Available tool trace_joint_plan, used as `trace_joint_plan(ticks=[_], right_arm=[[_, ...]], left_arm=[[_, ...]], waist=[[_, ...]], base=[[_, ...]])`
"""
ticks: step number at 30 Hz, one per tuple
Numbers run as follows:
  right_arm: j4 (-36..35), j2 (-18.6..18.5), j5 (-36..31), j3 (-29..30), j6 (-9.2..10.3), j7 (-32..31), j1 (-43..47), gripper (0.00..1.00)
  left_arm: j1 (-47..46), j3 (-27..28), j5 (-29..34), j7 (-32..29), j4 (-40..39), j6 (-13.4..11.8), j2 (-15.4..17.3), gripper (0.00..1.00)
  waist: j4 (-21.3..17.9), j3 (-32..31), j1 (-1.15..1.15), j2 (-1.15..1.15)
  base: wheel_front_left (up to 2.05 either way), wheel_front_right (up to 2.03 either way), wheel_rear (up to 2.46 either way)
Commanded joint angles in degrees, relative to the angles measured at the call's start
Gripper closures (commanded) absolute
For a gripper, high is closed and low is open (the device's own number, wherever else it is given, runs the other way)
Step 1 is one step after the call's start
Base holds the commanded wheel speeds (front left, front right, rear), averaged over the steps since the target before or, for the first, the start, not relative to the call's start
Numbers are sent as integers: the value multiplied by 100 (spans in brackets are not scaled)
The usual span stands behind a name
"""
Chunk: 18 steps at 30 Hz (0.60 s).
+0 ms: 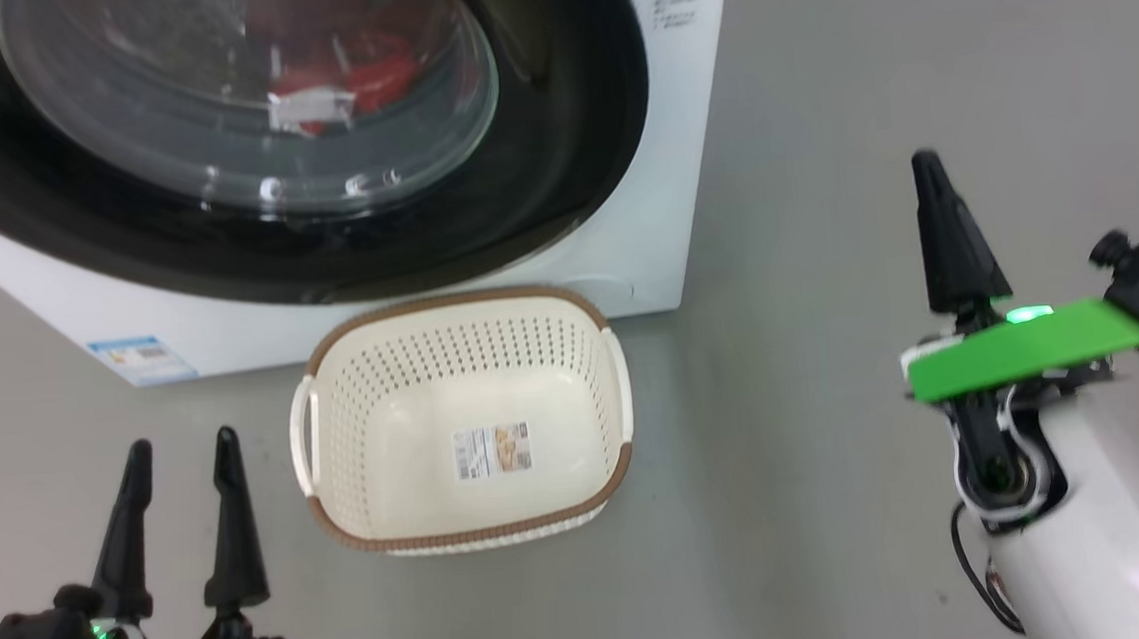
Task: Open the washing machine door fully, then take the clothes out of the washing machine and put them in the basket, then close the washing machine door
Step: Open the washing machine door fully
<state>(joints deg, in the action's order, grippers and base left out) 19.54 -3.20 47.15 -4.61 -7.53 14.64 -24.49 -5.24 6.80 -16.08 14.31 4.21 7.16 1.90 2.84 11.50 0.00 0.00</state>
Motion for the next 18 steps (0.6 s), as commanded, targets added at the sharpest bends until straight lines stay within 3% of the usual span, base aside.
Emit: trace_joint_plan(ticks=[1, 8, 18], right_arm=[[-94, 30, 269, -146, 4, 36, -230, 100], [75, -71, 1795, -507, 4, 1, -824, 100], [120, -435, 3666, -790, 4, -1074, -1737, 100]], left_arm=[[-198, 136, -46, 69, -154, 32, 98, 0], [-445, -61, -105, 69, -220, 32, 98, 0], [-649, -160, 20, 69, -293, 32, 98, 0]], waist=[[114, 209, 0, 0], [302, 613, 0, 0], [475, 1037, 0, 0]], base=[[0, 0, 0], [0, 0, 0], [0, 0, 0]])
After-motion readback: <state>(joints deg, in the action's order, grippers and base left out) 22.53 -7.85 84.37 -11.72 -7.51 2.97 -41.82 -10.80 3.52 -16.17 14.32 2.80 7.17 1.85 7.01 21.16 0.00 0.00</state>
